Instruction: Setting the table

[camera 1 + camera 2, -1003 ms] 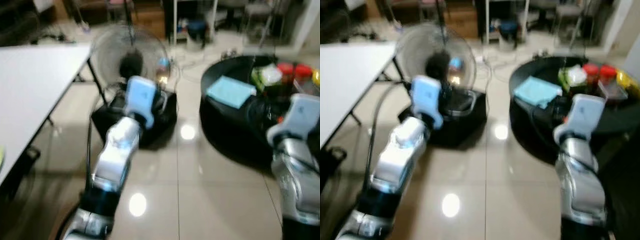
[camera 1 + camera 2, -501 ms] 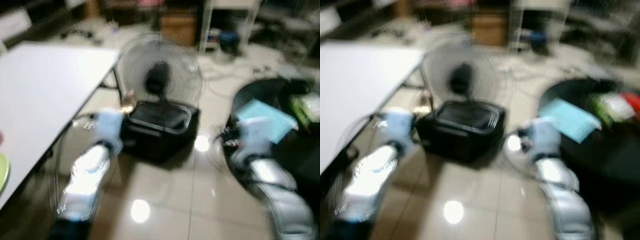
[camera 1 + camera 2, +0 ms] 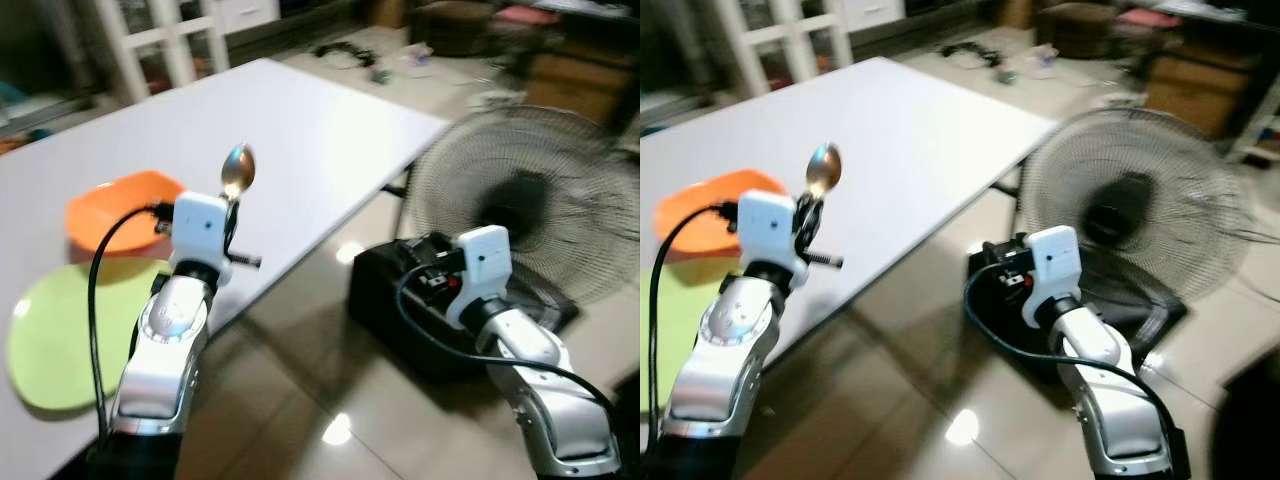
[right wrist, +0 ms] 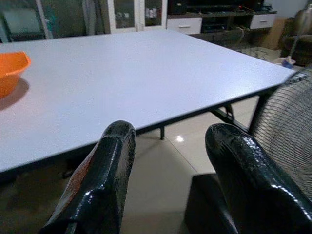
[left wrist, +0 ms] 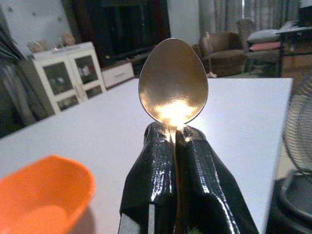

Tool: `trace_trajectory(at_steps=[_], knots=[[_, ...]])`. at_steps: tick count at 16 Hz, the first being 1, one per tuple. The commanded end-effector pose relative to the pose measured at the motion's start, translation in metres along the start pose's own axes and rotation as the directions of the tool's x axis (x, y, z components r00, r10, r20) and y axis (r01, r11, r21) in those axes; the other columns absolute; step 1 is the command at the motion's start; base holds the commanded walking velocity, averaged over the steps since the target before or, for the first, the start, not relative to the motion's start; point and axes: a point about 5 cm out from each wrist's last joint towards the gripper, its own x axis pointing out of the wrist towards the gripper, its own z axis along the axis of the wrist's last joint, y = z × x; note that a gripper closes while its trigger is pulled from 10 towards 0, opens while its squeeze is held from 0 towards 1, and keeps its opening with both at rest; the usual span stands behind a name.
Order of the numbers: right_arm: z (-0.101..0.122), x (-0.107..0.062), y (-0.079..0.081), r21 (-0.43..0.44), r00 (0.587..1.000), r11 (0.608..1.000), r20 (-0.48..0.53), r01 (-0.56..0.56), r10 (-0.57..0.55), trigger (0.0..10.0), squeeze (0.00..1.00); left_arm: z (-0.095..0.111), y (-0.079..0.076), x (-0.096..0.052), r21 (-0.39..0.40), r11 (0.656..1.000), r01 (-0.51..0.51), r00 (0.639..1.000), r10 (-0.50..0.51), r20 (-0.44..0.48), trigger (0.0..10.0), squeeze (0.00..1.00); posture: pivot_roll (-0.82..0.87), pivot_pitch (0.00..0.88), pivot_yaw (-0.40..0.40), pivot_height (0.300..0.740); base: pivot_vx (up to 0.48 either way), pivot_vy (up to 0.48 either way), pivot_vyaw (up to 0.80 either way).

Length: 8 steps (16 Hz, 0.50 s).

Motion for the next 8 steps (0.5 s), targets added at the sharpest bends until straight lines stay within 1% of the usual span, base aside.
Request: trace_trajectory(at_steps=[1,2,8], knots=[[0.0044,-0.0024,-0.01,-0.011,0.998,0.998,0.02,0.057,-0.057,10.0,0.0,0.0043,-0.0056,0.0021,0.018,1.0,0.003,1.0,-0.003,0.007,10.0,0.0,-0.07,0.0,0.03,0.74,0.0,0.0,0.8],[0.0056,-0.0009,-0.0115,-0.011,0.997,0.997,0.027,0.076,-0.075,10.0,0.0,0.0049,-0.0052,0.0031,0.024,1.0,-0.011,1.0,0.011,0.004,10.0,0.0,-0.07,0.0,0.03,0.74,0.0,-0.292,0.8],[0.0139,0.0069,-0.0091,-0.007,0.995,0.996,0.052,0.083,-0.083,10.0,0.0,0.0075,-0.0049,0.0058,0.036,0.999,-0.027,1.0,0.028,-0.005,10.0,0.0,-0.06,0.0,0.025,0.74,0.0,-0.48,0.8]])
